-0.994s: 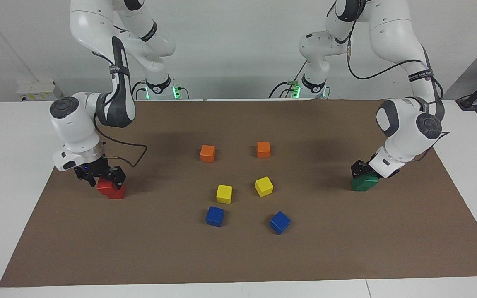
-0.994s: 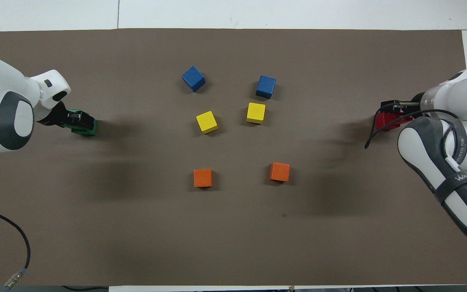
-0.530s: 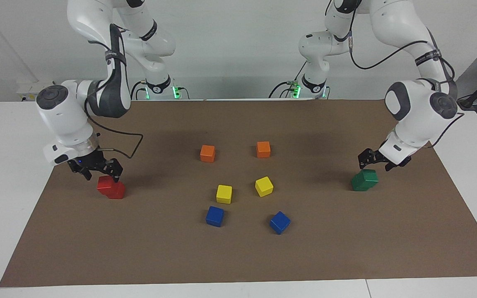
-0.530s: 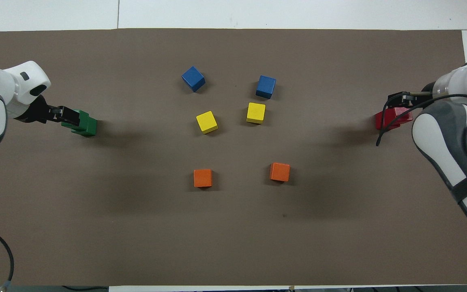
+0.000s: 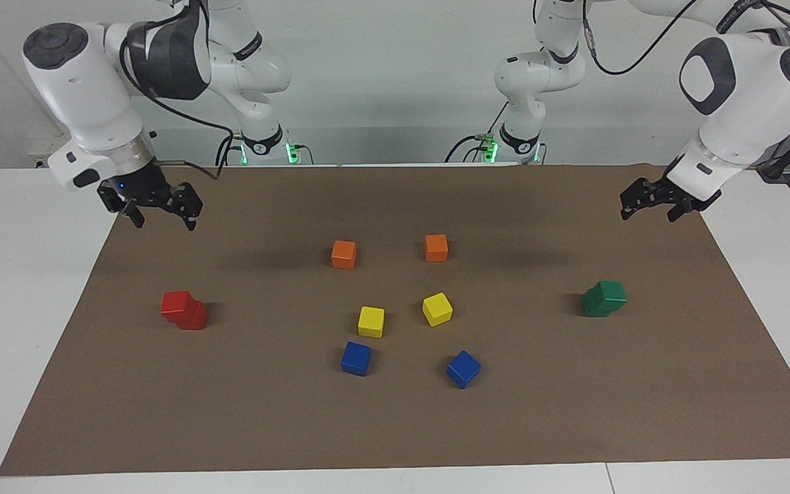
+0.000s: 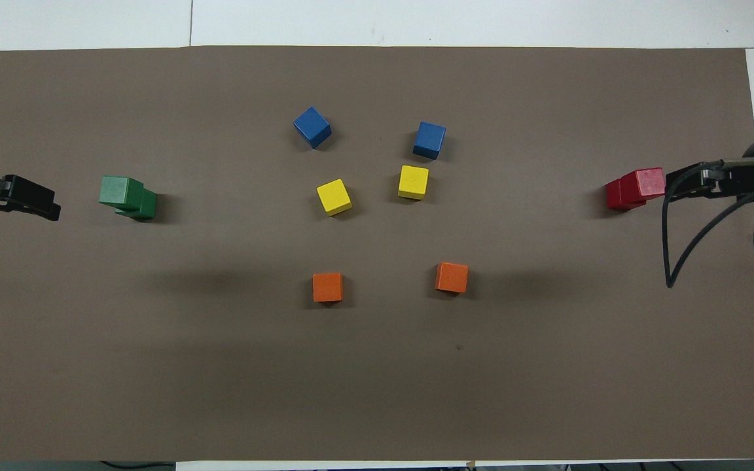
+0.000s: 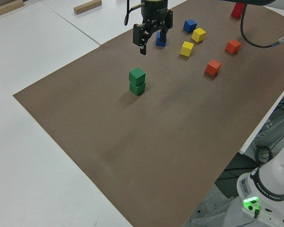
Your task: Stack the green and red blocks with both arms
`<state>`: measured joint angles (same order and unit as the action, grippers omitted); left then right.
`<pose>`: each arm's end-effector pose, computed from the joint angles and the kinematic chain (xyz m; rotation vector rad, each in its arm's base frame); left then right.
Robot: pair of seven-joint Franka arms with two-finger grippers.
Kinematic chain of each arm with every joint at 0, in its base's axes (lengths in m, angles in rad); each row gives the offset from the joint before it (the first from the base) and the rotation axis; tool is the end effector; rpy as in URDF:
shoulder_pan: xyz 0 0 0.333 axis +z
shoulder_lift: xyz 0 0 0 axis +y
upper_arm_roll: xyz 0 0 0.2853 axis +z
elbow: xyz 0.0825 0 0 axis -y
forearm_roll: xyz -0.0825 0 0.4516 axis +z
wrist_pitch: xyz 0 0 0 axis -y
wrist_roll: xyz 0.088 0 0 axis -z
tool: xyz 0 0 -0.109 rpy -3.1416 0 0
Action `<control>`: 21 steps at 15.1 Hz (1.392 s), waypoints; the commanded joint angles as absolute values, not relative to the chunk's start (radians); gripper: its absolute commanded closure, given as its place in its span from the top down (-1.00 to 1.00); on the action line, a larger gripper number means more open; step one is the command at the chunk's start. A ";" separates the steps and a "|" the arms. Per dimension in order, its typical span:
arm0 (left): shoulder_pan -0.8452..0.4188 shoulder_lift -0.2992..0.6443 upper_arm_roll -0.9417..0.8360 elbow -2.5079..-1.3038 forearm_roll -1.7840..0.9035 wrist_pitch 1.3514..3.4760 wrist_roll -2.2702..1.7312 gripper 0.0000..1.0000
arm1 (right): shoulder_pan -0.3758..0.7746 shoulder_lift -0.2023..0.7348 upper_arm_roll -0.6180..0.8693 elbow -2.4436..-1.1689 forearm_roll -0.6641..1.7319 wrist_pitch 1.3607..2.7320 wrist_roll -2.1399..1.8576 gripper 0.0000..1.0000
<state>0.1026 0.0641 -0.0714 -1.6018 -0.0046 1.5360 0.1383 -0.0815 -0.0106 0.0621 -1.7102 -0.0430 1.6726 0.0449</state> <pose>0.6308 0.0202 0.5323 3.1106 -0.1667 -0.2004 0.6228 -0.0162 0.5317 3.0962 -0.0919 -0.0410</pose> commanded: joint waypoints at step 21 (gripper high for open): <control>0.087 -0.029 -0.049 -1.658 -0.002 1.496 -0.011 1.00 | 0.006 -0.038 -0.018 -1.643 -0.015 1.491 0.020 1.00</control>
<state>0.0925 0.0030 -0.0563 -1.6201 -0.0040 1.4792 -0.0019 0.0051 -0.0299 -0.0107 -1.6430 -0.0352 1.5040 0.0444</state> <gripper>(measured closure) 0.000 0.000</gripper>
